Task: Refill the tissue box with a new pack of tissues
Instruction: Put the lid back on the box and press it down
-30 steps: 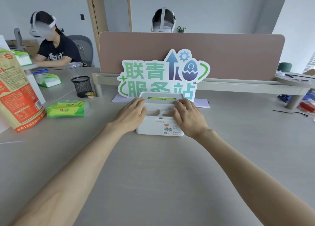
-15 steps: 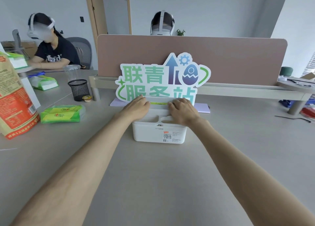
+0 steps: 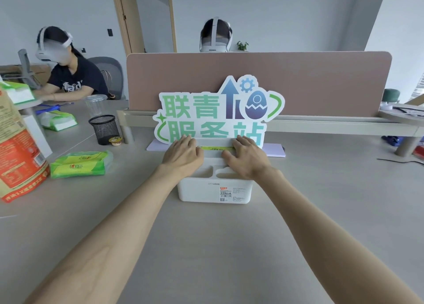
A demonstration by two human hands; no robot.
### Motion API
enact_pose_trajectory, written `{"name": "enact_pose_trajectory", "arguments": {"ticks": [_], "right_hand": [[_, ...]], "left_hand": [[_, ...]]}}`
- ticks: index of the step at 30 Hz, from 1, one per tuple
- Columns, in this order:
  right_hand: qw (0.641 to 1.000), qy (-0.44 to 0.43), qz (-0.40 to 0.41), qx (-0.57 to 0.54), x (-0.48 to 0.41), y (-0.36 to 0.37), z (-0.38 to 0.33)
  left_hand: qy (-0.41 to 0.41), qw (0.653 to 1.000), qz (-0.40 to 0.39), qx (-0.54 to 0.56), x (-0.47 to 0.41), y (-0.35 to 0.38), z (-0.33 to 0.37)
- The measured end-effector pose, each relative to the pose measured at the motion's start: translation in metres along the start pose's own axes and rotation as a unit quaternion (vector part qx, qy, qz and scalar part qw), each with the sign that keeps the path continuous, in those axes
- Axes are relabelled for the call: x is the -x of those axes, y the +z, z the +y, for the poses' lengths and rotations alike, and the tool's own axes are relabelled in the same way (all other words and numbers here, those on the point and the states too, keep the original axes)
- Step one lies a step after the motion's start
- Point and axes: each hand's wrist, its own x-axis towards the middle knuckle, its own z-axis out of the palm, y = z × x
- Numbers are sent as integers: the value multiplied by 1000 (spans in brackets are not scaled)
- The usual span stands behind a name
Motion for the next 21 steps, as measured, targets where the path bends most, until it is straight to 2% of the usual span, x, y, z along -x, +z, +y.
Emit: {"name": "enact_pose_trajectory", "arguments": {"ticks": [4, 7, 11, 16, 19, 21], "right_hand": [[999, 7, -35, -13, 2, -6, -5], [998, 1, -24, -60, 8, 9, -2], [985, 30, 61, -159, 20, 23, -5], [980, 40, 25, -193, 28, 13, -9], [947, 85, 26, -308, 39, 11, -6], [904, 148, 42, -400, 47, 19, 1]], "left_hand": [[-21, 993, 14, 112, 11, -2, 1], [-5, 991, 23, 130, 27, 6, -1], [-1, 987, 57, 151, 35, 16, -2], [-8, 980, 51, 193, 34, 14, -4], [-66, 948, 75, 301, 44, 14, -5], [-135, 924, 60, 353, 55, 20, -11]]}}
